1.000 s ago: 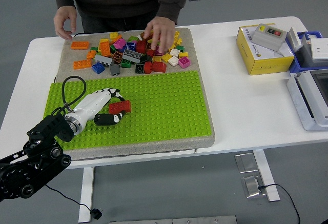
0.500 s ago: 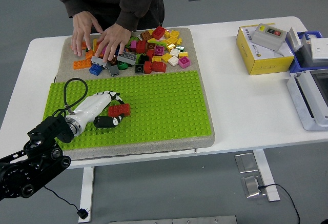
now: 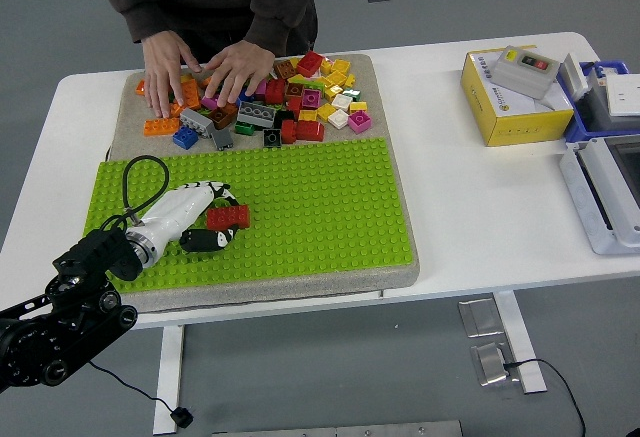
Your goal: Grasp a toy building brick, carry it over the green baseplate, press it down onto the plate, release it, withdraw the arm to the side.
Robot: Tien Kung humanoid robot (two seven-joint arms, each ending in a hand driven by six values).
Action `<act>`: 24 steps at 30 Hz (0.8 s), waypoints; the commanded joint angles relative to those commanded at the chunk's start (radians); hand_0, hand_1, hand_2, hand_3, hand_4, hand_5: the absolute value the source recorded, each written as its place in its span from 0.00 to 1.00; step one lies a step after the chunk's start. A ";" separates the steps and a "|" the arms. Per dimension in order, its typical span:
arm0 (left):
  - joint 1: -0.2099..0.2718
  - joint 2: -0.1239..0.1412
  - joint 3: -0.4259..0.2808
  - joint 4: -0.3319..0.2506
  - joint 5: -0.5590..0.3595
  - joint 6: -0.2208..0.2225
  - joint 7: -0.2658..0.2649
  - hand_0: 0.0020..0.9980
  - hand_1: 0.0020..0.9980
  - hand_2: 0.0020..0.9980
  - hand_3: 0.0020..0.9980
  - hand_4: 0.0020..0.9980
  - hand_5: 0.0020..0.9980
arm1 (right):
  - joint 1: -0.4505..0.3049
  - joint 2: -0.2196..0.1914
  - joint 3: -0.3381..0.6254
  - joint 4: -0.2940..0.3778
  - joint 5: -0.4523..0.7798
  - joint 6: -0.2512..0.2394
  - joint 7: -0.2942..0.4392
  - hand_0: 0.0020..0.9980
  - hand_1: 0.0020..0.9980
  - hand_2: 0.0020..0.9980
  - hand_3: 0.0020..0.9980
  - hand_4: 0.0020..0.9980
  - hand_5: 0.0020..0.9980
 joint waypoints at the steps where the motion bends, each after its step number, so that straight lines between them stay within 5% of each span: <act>1: 0.000 0.000 0.000 0.000 0.000 0.000 0.000 0.97 0.97 0.93 0.60 0.51 0.28 | 0.000 0.000 0.000 0.000 0.000 0.000 0.000 0.64 0.60 0.54 0.70 0.43 0.99; 24: -0.010 0.000 0.005 0.011 -0.002 0.004 0.000 0.97 0.96 0.92 0.61 0.49 0.27 | 0.004 0.000 -0.006 0.000 0.011 0.001 0.005 0.65 0.60 0.53 0.70 0.43 0.99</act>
